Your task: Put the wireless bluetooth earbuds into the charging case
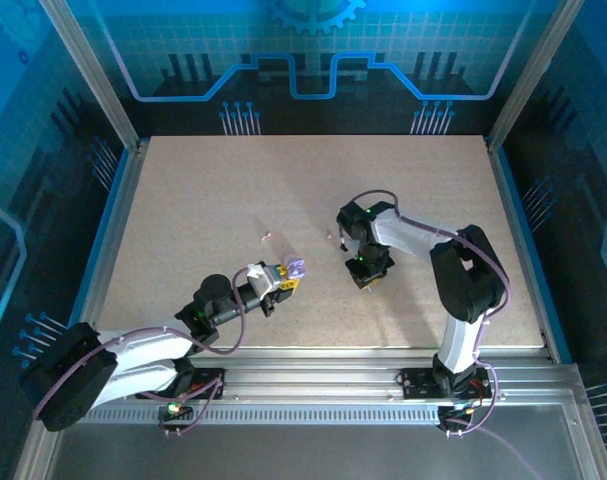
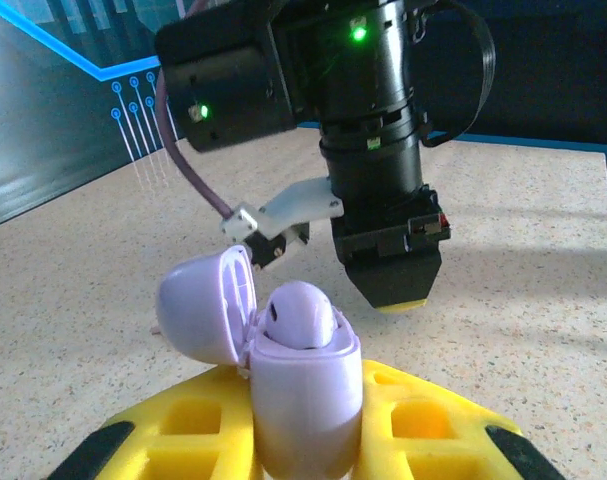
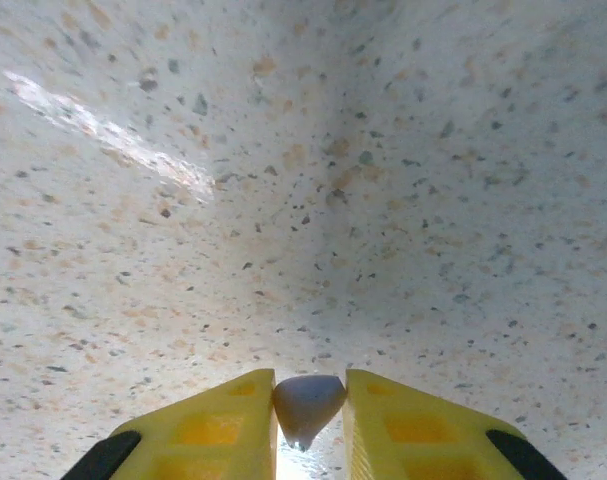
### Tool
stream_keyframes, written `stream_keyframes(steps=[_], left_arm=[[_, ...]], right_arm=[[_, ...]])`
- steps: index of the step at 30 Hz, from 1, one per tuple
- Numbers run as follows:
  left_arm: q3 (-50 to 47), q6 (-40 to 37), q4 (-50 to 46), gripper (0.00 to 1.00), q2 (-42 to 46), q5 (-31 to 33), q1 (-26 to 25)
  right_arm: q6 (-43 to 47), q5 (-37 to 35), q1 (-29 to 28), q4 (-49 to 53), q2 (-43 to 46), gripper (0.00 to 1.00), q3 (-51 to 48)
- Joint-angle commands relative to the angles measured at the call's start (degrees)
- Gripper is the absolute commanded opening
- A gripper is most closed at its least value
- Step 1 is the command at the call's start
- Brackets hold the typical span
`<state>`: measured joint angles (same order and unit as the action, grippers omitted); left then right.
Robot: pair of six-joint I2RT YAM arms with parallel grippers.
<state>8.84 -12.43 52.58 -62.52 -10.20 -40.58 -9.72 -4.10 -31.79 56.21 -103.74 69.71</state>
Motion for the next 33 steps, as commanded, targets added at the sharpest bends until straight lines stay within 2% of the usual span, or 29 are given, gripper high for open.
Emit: stream_keyframes(steps=[1,7,21,33], left_arm=[[1.36,-1.09,1.39,0.06,-1.81,0.91,-0.30],[2.47,-1.35,3.50,0.06,-5.68,2.19,-0.29],[6.48,-1.37,8.90,0.06,-15.43,0.53,-0.30],[7.77,-2.34,13.36,0.06,-19.51,0.73,-0.35]], right_arm=[[-4.89,2.25,0.55,-4.13,3.28,0.22,-1.99],[-9.74,2.91,0.67,-11.03,7.18,0.22,-5.77],[-18.66,4.09,0.59,-22.86,18.02,0.22,-12.95],[-30.49,6.94,-1.28,-33.78,27.16,0.22,-18.59]])
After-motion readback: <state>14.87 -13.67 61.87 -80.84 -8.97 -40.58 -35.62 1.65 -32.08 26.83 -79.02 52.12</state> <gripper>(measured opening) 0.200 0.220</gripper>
